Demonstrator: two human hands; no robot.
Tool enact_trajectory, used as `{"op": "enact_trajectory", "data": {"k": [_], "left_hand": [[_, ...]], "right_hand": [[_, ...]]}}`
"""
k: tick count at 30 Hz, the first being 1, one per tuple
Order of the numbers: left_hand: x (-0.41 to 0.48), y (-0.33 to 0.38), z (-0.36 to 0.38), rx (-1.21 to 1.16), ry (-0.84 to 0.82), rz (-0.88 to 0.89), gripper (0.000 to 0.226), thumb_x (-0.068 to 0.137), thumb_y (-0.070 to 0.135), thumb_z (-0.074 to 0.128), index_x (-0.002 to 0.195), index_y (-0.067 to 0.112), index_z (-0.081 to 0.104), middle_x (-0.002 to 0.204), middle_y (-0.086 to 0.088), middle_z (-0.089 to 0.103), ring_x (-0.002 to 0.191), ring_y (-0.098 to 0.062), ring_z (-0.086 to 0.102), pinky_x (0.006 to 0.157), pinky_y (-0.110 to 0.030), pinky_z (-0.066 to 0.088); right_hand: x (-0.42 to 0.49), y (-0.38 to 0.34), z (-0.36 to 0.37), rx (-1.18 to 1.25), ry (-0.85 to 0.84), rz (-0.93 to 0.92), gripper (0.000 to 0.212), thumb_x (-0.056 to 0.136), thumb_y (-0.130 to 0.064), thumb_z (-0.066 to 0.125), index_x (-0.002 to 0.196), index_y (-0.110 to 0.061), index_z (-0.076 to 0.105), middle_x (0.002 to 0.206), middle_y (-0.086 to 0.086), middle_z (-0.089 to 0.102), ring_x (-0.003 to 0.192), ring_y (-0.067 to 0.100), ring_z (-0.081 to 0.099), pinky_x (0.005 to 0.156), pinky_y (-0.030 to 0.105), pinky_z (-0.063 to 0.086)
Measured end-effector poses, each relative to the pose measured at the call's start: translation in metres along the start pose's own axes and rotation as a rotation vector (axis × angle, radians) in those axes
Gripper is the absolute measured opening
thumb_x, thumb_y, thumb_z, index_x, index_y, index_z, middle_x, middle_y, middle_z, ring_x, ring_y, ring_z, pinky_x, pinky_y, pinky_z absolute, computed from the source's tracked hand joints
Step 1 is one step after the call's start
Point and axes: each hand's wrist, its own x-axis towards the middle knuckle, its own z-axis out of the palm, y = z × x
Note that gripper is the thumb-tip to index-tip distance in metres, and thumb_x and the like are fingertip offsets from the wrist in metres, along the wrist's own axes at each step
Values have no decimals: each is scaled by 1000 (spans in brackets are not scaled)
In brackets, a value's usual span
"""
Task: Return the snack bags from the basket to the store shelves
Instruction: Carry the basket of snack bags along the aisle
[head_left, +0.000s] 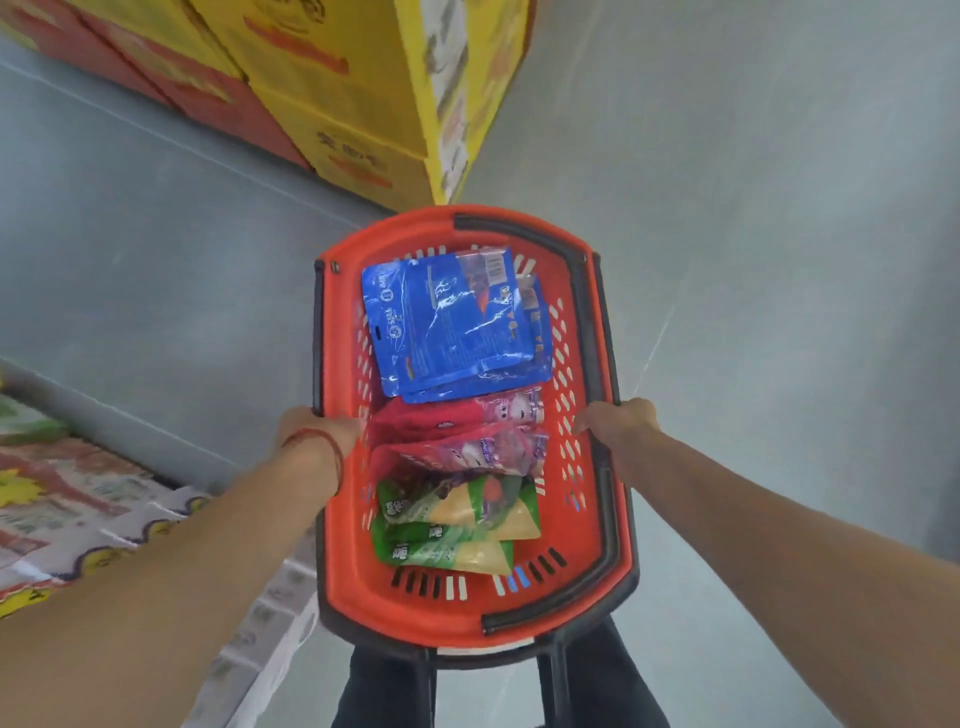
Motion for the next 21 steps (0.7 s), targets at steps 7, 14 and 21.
{"op": "enact_trajectory", "data": {"k": [7, 14, 21], "left_hand": [[-91, 51, 98, 249, -35, 276, 52, 79, 23, 80, 120, -4, 61, 120, -25, 64, 108, -40, 64, 96, -50, 52], [-203, 102, 176, 441, -83, 600, 64, 81, 25, 78, 132, -3, 52, 134, -24, 55, 122, -39, 55, 101, -42, 44], [-316, 131, 220, 595, -209, 825, 74, 78, 24, 81, 139, -1, 48, 138, -21, 54, 126, -36, 53, 108, -44, 43]], "right_hand": [[13, 87, -124, 272, 140, 104, 48, 79, -29, 84, 107, -6, 53, 90, 14, 72, 75, 27, 73, 77, 45, 64], [-16, 172, -213, 608, 211, 221, 44, 81, -29, 82, 108, -5, 57, 90, 13, 74, 75, 28, 75, 76, 45, 64], [-81, 226, -286, 870, 326, 279, 39, 82, -22, 81, 106, -3, 58, 94, 16, 74, 80, 31, 75, 80, 49, 63]]}}
